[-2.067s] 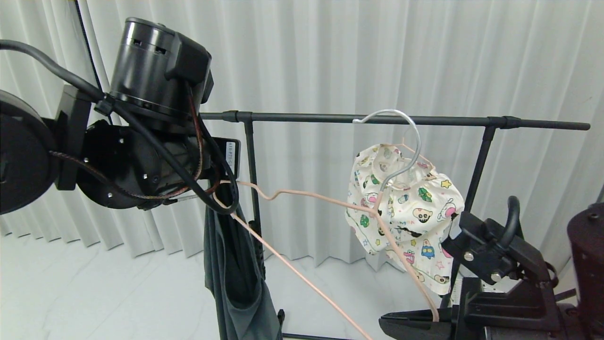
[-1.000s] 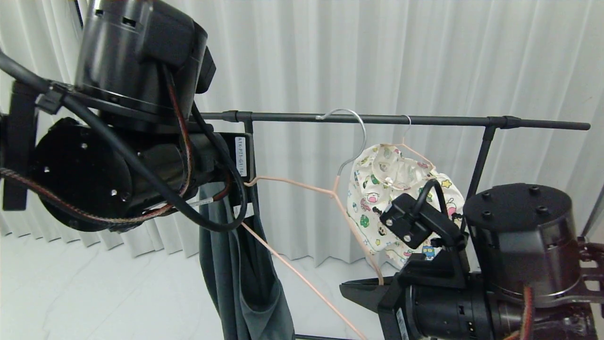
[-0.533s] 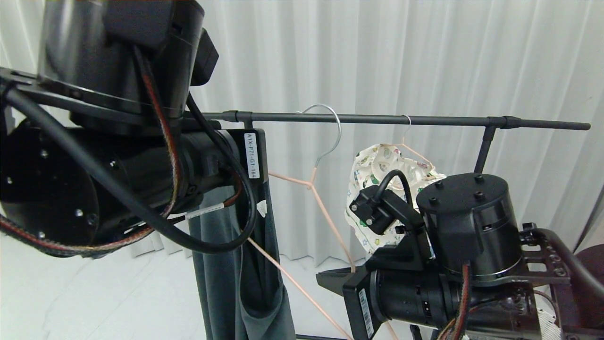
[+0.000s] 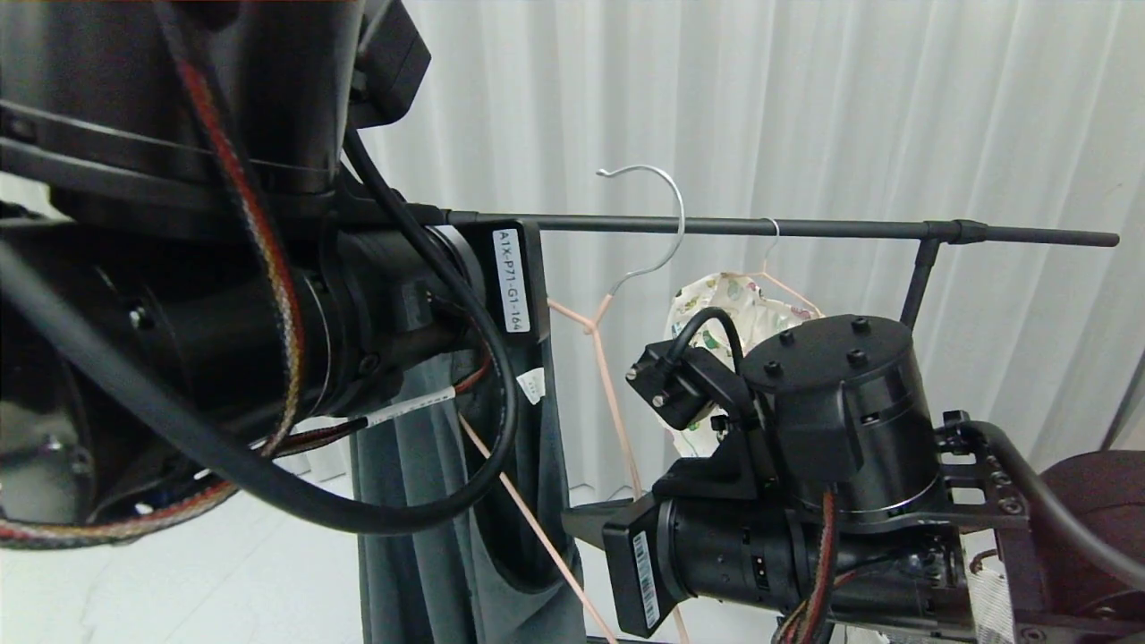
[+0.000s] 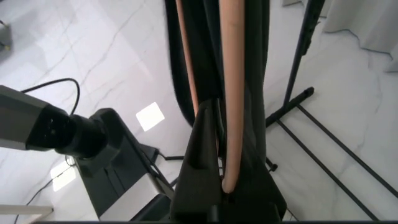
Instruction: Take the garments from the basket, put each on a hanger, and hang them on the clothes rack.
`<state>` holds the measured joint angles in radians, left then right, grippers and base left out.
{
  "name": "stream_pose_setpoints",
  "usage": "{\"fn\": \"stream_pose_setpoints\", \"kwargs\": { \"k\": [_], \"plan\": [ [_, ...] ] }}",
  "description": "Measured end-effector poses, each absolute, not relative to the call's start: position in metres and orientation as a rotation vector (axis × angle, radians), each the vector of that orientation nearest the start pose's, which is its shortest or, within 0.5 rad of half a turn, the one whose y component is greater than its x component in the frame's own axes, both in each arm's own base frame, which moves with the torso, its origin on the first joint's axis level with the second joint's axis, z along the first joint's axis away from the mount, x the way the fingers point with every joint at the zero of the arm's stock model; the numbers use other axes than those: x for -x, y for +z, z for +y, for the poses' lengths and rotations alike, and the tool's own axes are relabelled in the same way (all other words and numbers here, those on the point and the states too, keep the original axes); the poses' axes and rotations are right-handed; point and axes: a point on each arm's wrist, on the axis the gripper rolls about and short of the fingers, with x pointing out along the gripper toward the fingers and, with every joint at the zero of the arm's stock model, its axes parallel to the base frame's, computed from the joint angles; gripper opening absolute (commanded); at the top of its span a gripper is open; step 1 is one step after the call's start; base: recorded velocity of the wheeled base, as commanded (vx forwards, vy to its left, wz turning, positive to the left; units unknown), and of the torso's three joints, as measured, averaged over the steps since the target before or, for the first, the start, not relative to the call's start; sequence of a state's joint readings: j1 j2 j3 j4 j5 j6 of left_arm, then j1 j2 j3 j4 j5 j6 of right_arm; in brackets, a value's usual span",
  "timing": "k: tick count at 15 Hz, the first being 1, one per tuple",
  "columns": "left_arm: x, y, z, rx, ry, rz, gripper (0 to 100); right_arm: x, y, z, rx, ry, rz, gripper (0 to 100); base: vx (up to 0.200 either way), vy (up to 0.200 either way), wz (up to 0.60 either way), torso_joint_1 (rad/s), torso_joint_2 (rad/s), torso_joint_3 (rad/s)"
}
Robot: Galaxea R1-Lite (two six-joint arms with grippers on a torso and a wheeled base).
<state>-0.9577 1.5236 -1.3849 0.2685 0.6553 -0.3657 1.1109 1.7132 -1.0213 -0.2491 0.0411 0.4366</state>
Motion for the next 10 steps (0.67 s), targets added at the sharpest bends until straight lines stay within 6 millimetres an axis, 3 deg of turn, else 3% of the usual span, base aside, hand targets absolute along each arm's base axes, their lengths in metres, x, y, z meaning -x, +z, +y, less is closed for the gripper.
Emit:
{"fn": "stream_pose_setpoints", "kwargs": {
  "k": [4,10],
  "plan": [
    [-0.172,0.312,-0.195,0.076,-0.186,0.328,0,-0.140,0.199,0.285,-0.174,0.962,0.640,0,0.000,0.000,0.00,0.000,0.00,0.000],
    [-0.211,0.325,-0.161,0.101,-0.001,0.282,0,-0.137,0.193,0.269,-0.146,0.841,0.636,0,0.000,0.000,0.00,0.000,0.00,0.000]
  ]
}}
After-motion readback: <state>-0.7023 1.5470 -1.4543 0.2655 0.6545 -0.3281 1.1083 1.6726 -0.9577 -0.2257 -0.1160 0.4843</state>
